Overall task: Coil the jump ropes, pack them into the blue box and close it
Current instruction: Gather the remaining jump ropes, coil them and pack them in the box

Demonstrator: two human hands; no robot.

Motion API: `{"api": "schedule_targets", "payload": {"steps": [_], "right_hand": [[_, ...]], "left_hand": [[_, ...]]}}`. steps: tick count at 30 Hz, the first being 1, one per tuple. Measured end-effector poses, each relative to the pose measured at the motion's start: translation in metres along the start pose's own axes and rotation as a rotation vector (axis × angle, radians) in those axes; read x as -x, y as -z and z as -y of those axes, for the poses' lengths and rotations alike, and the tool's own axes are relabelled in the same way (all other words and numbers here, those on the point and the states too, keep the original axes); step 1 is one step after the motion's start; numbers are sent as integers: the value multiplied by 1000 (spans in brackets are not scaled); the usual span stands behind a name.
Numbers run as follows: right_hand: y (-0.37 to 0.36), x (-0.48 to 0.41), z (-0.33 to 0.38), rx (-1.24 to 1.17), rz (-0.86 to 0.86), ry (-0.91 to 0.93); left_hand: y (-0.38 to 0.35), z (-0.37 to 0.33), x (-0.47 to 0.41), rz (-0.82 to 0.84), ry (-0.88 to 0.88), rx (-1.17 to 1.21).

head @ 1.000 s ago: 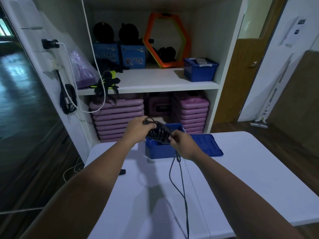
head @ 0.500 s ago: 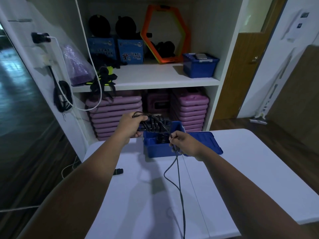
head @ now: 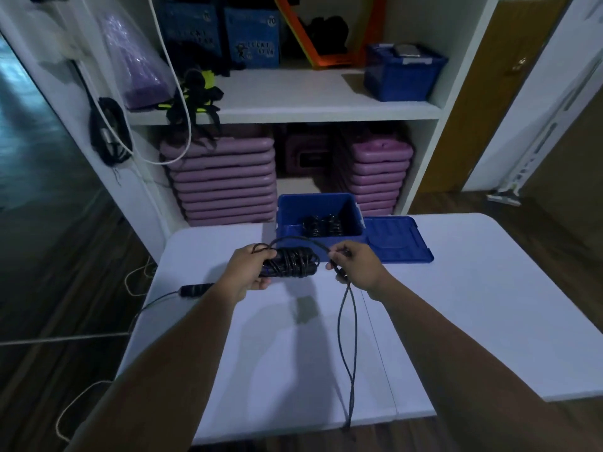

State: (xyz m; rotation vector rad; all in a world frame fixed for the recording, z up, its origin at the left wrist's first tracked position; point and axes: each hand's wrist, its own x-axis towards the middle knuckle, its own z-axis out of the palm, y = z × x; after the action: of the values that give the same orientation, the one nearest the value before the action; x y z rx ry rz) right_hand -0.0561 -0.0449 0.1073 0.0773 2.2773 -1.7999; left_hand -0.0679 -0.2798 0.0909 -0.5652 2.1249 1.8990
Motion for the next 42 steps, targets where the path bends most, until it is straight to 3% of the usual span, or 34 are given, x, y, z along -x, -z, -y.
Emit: {"api": "schedule_targets", "payload": {"steps": [9,17,25,35,42], "right_hand": [[-11,-11,-53,-78,23,-201],[-24,-22,-90,-163,18,-248],[-15,-29,-103,-329,7,-313],[-14,-26,-107,-351,-4,-341],[-19,-23,-104,-388,8,-349]], "left_hand": [[-14,76,-19,-28,170,78],[-23,126,-39,-61,255,56],[-21,131,-42,-66,85,39],[-13,138,-43,-84,241,-11],[-8,130,-38,-39,224,-147]]}}
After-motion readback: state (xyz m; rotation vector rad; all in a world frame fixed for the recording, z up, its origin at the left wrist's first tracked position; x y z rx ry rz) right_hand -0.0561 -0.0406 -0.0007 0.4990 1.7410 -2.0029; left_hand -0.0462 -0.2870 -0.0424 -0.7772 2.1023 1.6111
